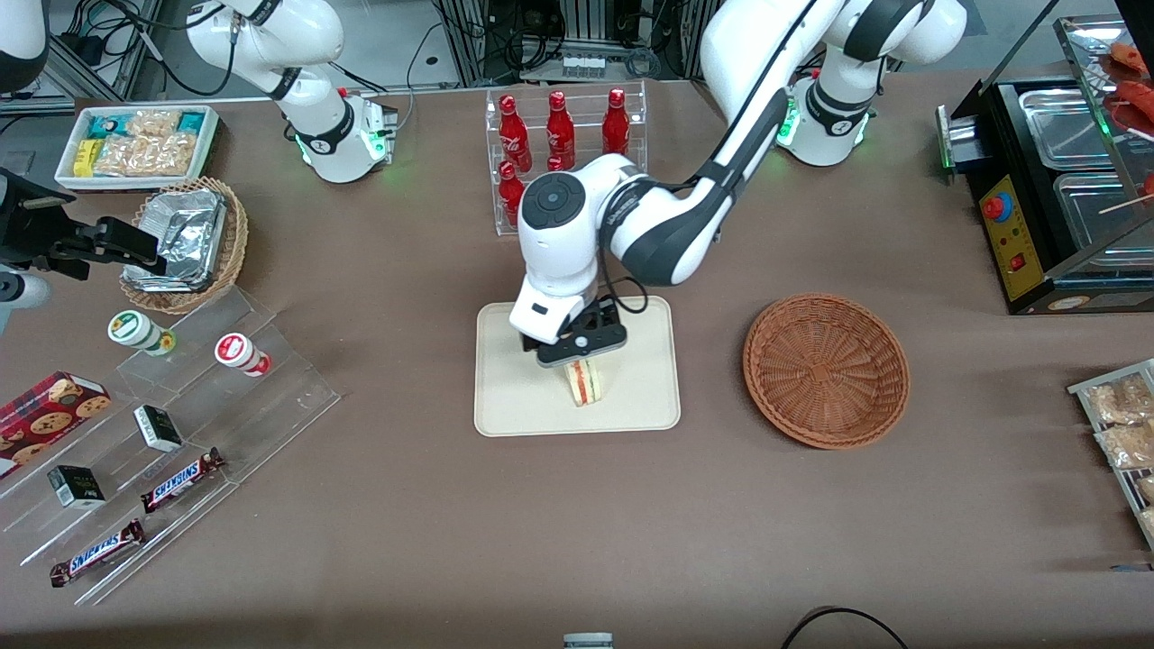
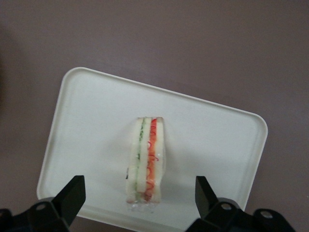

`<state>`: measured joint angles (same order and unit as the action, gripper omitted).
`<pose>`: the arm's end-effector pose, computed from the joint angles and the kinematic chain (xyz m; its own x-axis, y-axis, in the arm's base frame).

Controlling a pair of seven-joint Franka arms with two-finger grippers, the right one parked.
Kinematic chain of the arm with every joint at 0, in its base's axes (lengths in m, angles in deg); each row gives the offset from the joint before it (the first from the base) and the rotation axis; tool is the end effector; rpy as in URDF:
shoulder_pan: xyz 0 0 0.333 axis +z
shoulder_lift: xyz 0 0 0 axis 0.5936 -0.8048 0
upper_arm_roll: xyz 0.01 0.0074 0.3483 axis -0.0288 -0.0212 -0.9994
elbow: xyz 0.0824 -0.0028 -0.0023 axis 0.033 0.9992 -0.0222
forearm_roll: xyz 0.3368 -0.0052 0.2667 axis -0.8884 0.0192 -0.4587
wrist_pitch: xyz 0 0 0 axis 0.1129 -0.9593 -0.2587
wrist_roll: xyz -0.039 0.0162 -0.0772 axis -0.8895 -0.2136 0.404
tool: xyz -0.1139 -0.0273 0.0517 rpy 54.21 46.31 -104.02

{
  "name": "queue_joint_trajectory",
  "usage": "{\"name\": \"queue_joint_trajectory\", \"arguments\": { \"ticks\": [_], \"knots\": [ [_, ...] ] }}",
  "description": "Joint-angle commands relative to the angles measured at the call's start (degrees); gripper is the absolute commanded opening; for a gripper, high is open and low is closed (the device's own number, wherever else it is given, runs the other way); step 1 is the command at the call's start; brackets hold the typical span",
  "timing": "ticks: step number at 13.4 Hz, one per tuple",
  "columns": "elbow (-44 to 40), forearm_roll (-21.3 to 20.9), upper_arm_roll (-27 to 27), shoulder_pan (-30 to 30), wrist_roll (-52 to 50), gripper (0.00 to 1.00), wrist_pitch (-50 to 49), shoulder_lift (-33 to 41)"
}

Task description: Place sandwich from basket to tray

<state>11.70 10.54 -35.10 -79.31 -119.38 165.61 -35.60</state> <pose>0.5667 -0.5577 0.3649 0.9521 0.2890 0.1000 0.2910 -0.9567 -0.0065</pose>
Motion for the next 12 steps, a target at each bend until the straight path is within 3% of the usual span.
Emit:
{"name": "queue_joint_trajectory", "arguments": {
  "ticks": [1, 6, 8, 12],
  "knots": [
    [3.8, 0.3, 0.2, 4.5, 7.7, 1.0, -6.0, 6.7],
    [17.5, 2.4, 0.2, 15.5, 22.2, 1.0, -6.8, 19.1],
    [19.0, 5.0, 0.2, 21.3, 31.1, 1.0, -11.2, 22.7],
    [18.8, 5.3, 0.1, 32.9, 52.7, 1.0, -19.6, 27.7]
  ]
}}
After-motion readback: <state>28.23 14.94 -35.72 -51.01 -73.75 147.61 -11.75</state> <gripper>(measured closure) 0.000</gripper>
